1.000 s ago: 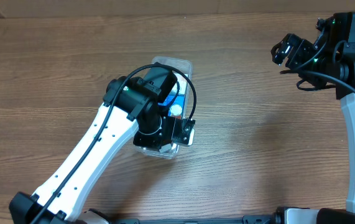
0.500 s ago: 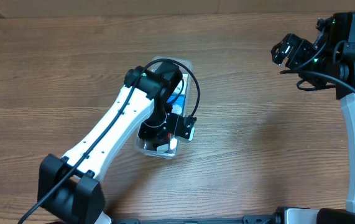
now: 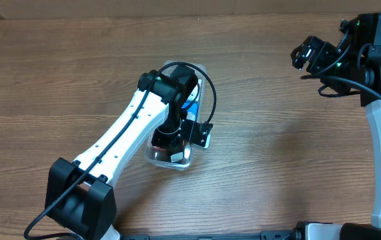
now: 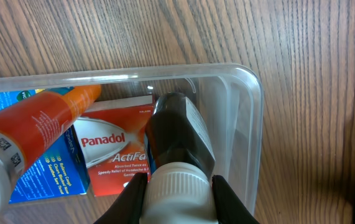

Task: Pack container
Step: 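Lower the dark bottle into the container's near end and release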

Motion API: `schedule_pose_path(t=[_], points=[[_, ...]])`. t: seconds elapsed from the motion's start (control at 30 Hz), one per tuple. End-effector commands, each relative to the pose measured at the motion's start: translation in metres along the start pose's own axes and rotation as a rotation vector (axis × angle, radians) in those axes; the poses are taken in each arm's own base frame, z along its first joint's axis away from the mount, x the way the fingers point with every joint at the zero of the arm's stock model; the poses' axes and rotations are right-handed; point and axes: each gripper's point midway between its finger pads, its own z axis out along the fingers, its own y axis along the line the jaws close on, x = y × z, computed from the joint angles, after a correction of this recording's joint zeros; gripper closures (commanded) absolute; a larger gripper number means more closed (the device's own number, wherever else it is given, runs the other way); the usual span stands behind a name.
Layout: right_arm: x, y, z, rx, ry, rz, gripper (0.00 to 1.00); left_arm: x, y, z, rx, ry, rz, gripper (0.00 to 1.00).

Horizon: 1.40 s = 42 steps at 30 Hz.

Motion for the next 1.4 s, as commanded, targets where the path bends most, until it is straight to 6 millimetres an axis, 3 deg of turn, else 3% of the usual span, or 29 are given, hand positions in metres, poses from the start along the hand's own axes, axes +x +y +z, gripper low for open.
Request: schedule_pose_path(t=[0.0, 0.3, 0.53, 0.7, 1.03, 1.13, 1.27, 1.37], points=[[-0.003, 0.002, -0.006, -0.011, -0.017, 0.002, 0.00, 0.000, 0.001, 0.003, 0.008, -0.011, 0.015, 0.86], [-0.003, 0.003, -0.006, -0.011, -0.017, 0.002, 0.00, 0.001, 0.002, 0.003, 0.006, -0.005, 0.015, 0.84], [-0.003, 0.002, -0.006, -0.011, -0.017, 0.002, 0.00, 0.019, 0.006, 0.002, -0.022, 0.102, 0.012, 0.88], [-0.003, 0.002, -0.006, -0.011, -0.017, 0.003, 0.00, 0.018, 0.006, 0.002, -0.019, 0.094, 0.075, 0.90], [-0.003, 0.002, -0.006, -0.011, -0.017, 0.002, 0.00, 0.005, 0.011, 0.003, -0.032, 0.023, 0.149, 0.76], [-0.003, 0.002, -0.006, -0.011, -0.017, 0.002, 0.00, 0.010, 0.024, 0.004, -0.082, 0.061, 0.150, 0.79], [-0.003, 0.002, -0.006, -0.011, -0.017, 0.002, 0.00, 0.010, 0.025, 0.008, -0.068, 0.059, 0.143, 0.88], [-0.003, 0.002, -0.006, -0.011, -0.017, 0.002, 0.00, 0.010, 0.025, 0.010, -0.063, 0.060, 0.144, 0.85]])
